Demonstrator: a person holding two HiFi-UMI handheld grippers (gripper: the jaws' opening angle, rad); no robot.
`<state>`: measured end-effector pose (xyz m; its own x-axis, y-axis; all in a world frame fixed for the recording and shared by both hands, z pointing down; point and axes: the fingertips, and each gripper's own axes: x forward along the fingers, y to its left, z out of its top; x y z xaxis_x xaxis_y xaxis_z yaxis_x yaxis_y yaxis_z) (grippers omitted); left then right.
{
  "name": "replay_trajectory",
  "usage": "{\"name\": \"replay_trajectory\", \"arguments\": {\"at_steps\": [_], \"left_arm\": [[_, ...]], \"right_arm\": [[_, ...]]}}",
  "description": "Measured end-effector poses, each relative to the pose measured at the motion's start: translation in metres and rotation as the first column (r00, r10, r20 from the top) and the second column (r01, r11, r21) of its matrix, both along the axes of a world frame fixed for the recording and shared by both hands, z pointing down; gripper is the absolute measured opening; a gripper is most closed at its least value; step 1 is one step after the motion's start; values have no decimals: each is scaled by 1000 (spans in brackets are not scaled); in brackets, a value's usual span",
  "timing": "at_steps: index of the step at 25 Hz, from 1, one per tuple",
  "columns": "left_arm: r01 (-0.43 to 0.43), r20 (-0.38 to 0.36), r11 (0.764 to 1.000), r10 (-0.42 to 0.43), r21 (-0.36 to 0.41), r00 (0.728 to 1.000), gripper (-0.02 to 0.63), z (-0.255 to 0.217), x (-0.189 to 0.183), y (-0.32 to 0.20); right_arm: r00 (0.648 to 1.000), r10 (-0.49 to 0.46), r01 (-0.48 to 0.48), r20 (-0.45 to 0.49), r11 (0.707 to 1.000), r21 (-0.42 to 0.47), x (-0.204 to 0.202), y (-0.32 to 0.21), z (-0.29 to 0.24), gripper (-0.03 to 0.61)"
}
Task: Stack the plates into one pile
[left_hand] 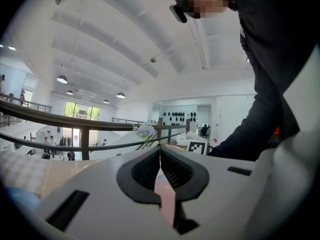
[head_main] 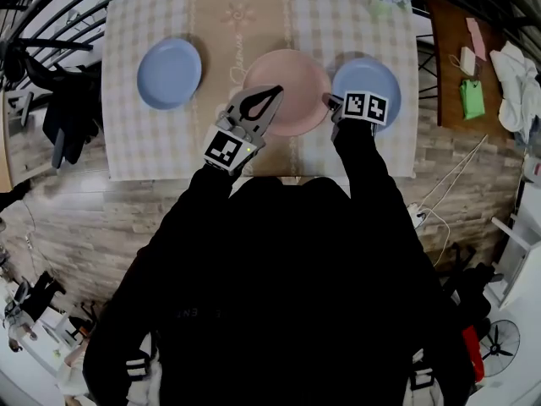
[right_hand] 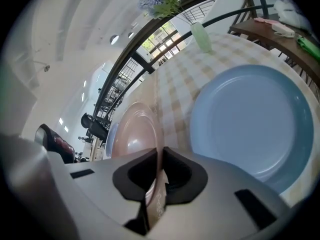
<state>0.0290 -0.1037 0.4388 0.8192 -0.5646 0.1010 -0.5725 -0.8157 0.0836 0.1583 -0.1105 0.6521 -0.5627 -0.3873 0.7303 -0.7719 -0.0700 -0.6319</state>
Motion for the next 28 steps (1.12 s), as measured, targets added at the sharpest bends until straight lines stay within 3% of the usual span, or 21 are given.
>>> {"name": "replay_trajectory", "arguments": {"at_steps": [28], "left_arm": [[-160,-21,987,161,28,987,20,-9,158,4]], "right_arm": [[968,249,-249,-3,968,-22,193,24,7,32]]}}
